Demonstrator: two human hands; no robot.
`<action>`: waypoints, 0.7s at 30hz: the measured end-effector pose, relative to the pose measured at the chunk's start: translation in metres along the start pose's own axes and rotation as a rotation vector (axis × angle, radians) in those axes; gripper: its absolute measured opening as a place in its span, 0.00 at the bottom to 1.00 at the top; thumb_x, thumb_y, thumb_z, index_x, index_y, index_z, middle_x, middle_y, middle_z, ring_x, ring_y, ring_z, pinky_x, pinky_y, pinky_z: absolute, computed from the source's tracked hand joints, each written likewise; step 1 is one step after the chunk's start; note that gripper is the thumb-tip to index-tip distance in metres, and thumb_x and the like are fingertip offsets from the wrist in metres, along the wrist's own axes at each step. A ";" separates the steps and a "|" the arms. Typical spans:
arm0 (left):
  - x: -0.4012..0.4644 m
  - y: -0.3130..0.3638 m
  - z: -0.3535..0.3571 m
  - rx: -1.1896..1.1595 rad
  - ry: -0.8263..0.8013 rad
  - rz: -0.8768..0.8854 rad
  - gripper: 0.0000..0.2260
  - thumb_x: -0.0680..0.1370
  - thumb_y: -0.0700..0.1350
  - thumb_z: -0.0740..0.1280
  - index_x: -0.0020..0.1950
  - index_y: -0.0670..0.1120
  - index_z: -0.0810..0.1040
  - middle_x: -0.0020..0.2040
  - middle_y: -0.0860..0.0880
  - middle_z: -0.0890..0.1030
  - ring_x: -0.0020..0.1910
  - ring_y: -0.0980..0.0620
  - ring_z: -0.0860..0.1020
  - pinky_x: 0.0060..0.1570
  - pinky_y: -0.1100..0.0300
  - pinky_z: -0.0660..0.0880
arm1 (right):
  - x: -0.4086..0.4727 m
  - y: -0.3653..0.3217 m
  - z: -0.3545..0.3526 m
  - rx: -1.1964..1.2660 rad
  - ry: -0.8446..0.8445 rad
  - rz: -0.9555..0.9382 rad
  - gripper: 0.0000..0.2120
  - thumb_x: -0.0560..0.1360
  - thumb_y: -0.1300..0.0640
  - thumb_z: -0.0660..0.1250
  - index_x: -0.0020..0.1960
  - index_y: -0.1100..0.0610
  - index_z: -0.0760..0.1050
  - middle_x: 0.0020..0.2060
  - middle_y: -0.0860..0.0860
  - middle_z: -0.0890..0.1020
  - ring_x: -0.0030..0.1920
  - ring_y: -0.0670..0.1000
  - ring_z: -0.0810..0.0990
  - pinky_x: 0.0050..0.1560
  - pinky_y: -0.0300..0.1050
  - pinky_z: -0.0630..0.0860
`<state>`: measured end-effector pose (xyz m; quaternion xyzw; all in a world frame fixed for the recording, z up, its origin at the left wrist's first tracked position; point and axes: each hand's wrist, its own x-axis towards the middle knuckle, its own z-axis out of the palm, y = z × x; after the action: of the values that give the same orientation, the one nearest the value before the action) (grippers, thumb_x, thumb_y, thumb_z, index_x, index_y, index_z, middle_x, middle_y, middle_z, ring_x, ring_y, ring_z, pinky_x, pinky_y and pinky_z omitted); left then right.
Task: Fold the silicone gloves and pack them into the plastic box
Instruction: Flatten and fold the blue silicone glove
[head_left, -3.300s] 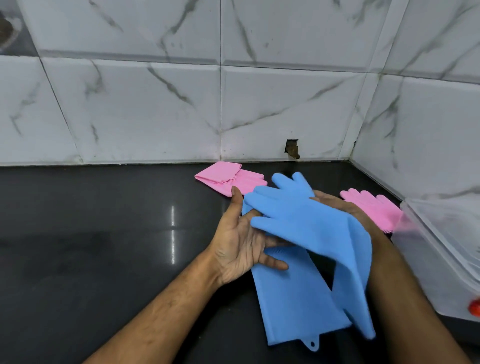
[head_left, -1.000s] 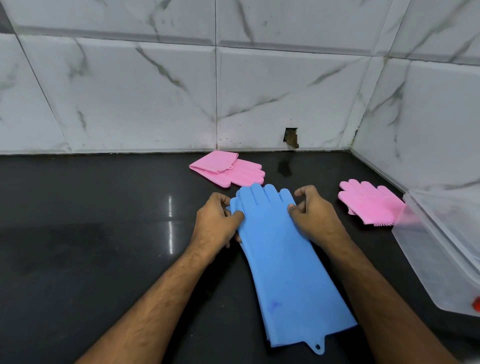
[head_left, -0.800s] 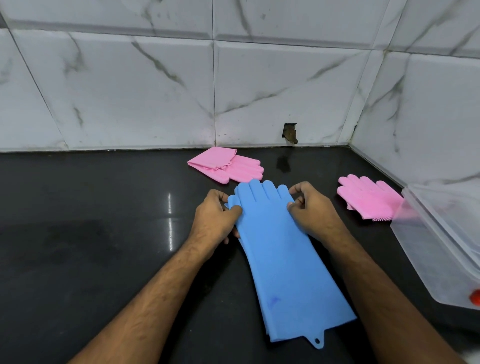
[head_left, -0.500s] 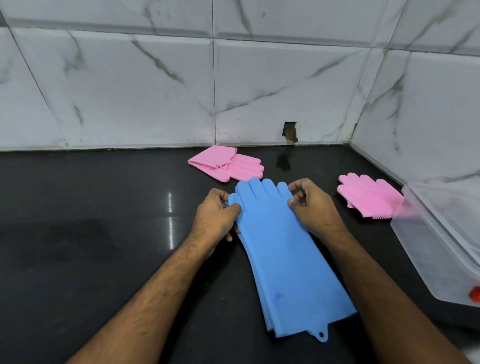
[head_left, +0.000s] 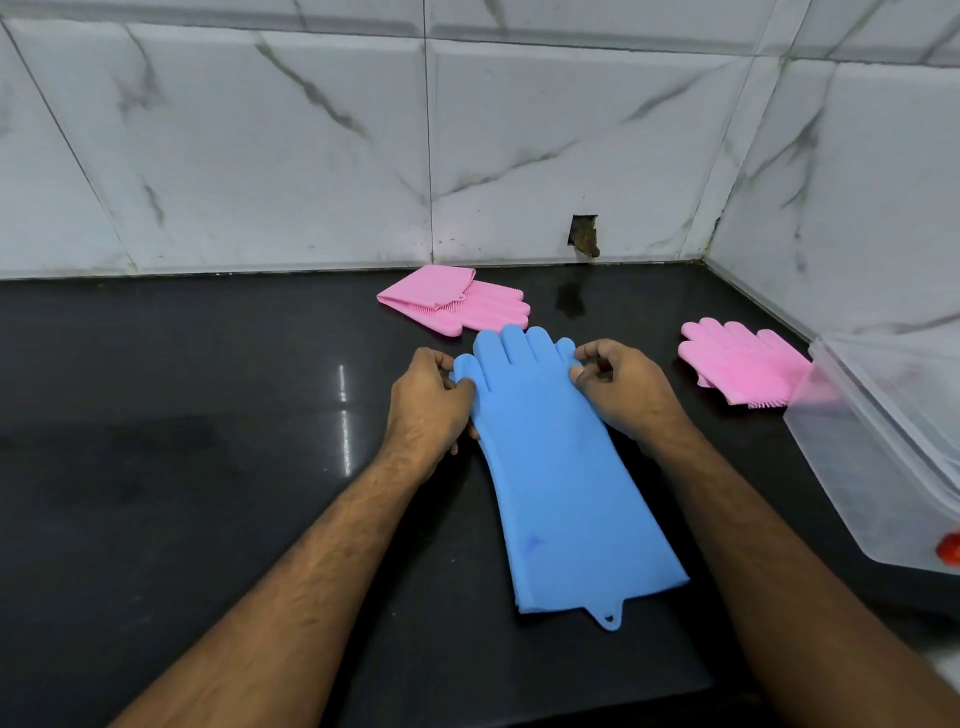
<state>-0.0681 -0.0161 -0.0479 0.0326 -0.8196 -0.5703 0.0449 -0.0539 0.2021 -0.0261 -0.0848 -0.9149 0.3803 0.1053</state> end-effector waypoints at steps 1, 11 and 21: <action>0.000 0.000 0.000 0.066 0.032 0.039 0.08 0.78 0.42 0.67 0.57 0.47 0.75 0.46 0.46 0.83 0.32 0.51 0.82 0.25 0.60 0.73 | -0.001 0.000 0.000 -0.007 -0.004 -0.003 0.14 0.81 0.51 0.68 0.64 0.53 0.79 0.52 0.51 0.84 0.51 0.53 0.82 0.51 0.43 0.75; 0.004 0.003 -0.009 0.294 0.055 0.197 0.19 0.80 0.46 0.70 0.71 0.45 0.76 0.63 0.49 0.82 0.53 0.56 0.76 0.51 0.62 0.70 | 0.002 0.000 -0.003 0.037 -0.018 0.024 0.18 0.81 0.49 0.67 0.69 0.51 0.75 0.44 0.44 0.81 0.46 0.44 0.80 0.45 0.40 0.72; 0.002 0.003 -0.008 0.139 0.097 0.088 0.24 0.80 0.55 0.70 0.72 0.45 0.71 0.59 0.45 0.78 0.38 0.47 0.83 0.32 0.57 0.81 | -0.003 -0.003 -0.004 0.317 -0.213 0.152 0.21 0.81 0.46 0.68 0.52 0.66 0.81 0.43 0.60 0.86 0.32 0.49 0.79 0.35 0.43 0.73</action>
<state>-0.0696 -0.0226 -0.0420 0.0272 -0.8546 -0.5074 0.1070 -0.0498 0.2019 -0.0218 -0.0953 -0.8405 0.5333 -0.0092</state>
